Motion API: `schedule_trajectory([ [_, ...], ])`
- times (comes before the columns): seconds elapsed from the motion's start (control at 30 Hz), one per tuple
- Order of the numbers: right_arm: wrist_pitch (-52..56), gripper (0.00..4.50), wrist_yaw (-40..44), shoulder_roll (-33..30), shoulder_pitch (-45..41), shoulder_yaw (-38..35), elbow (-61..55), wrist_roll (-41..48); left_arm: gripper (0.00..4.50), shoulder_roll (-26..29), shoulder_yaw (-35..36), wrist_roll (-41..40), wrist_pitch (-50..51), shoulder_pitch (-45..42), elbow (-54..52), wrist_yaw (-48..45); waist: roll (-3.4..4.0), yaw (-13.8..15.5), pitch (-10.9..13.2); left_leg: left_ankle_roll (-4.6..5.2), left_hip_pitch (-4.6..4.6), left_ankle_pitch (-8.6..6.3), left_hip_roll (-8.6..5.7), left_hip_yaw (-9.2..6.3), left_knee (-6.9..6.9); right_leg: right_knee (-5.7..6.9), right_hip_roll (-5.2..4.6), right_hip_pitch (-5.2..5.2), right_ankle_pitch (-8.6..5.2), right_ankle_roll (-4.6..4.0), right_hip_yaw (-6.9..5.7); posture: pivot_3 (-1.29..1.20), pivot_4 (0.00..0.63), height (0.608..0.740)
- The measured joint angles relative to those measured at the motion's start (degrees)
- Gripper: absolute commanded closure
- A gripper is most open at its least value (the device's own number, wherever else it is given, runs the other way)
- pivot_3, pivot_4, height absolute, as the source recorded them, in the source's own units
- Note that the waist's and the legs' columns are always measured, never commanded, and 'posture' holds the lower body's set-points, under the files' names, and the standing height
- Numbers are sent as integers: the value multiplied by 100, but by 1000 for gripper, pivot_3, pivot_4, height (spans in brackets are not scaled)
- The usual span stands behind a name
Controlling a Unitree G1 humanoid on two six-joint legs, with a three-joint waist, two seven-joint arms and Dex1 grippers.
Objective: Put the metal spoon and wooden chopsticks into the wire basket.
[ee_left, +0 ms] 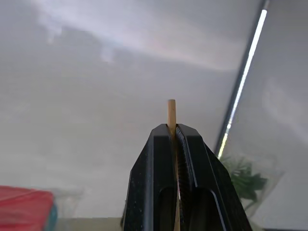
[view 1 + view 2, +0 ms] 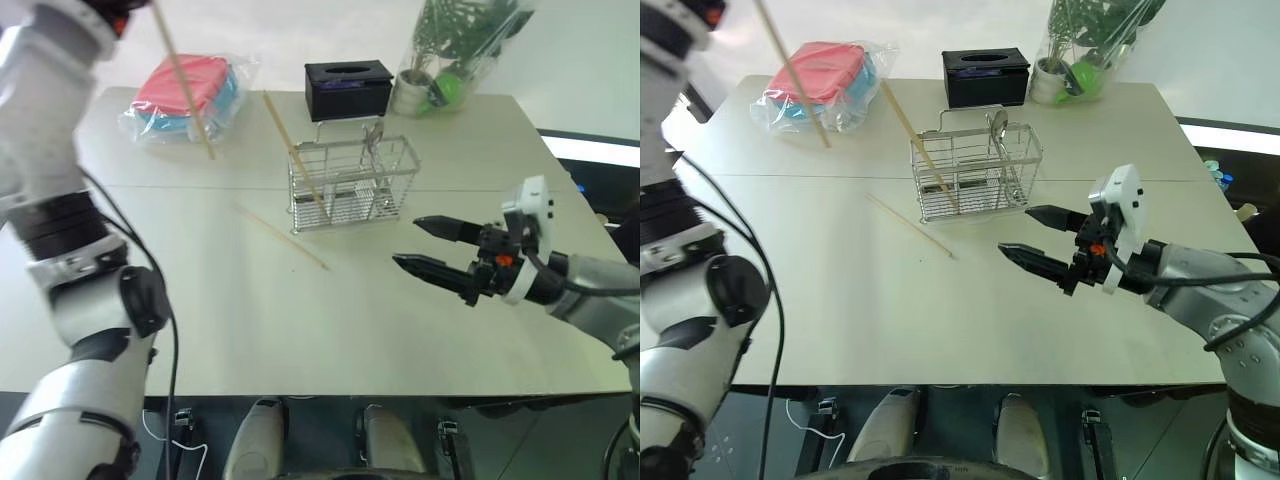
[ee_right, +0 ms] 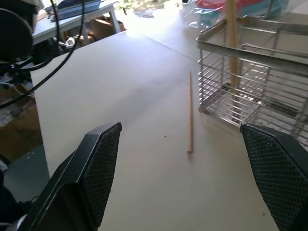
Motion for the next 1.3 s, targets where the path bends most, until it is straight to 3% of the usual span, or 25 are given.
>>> schedule_trajectory([
  [0.13, -21, 405, -194, 10, 263, -57, -145, 62, 4486, -561, -126, -74, -272, -486, 671, 135, -2, -50, 2, 3, -13, 0, 0, 1, 1, 3, 1, -21, 2, 4, 1, 0, 150, 710],
  [0.37, -110, 405, -613, 78, 576, -274, -407, 267, 4486, -880, -540, 104, -961, -658, 1142, -224, 1, -78, 2, 5, -6, 0, 0, 2, -9, 7, 1, -19, 1, 6, 1, 0, 150, 710],
  [0.53, -136, 405, -1031, 115, 560, -266, -553, 529, 4486, -1128, -995, 469, -1557, -390, 1218, -464, 3, -35, 1, 5, -7, 0, 0, 3, 1, 2, 1, -10, 1, 5, 1, 0, 150, 710],
  [0.7, -138, 405, -1655, 127, 325, -242, -551, 910, 4486, -1443, -1491, 939, -2081, 450, 1056, -465, 1, -13, 2, 5, -14, 0, 0, 1, 3, 2, 1, -16, 1, 4, 1, 0, 150, 710],
  [0.97, -140, 405, -2099, 67, 178, -214, -543, 1411, 4486, -1460, -1542, 1169, -2344, 560, 1036, -432, 1, -13, 2, 7, -20, -1, 0, 0, 11, 4, 2, -18, 1, 4, 1, 0, 150, 710],
  [1.0, -145, 405, -2124, 65, 133, -205, -533, 1417, 3816, -1490, -1539, 1168, -2342, 562, 1033, -411, 1, -12, 2, 7, -20, -1, 0, 0, 14, 3, 2, -17, 1, 4, 1, 0, 150, 710],
  [1.03, -149, 405, -2145, 65, 85, -185, -512, 1419, 3491, -1523, -1535, 1165, -2334, 567, 1021, -384, 1, -12, 2, 8, -20, -1, 0, 0, 17, 3, 2, -15, 1, 3, 1, 0, 150, 710],
  [1.23, -199, 405, -2171, 65, 28, -87, -397, 1410, 403, -1549, -1383, 921, -2017, 679, 904, -221, 1, -16, 2, 12, -21, -4, 0, 0, 21, 4, 3, -15, 1, 4, 1, 0, 150, 710],
  [1.27, -205, 405, -2164, 64, 12, -72, -382, 1407, 45, -1492, -1340, 905, -1925, 679, 904, -207, 1, -22, 2, 12, -21, -4, 0, -1, 22, 5, 3, -15, 1, 4, 1, 0, 150, 710],
  [1.3, -215, 405, -2147, 61, -1, -62, -369, 1404, 45, -1371, -1291, 845, -1784, 679, 907, -212, 1, -39, 2, 12, -21, -4, 0, 0, 22, 6, 3, -16, 2, 4, 1, 0, 150, 710],
])
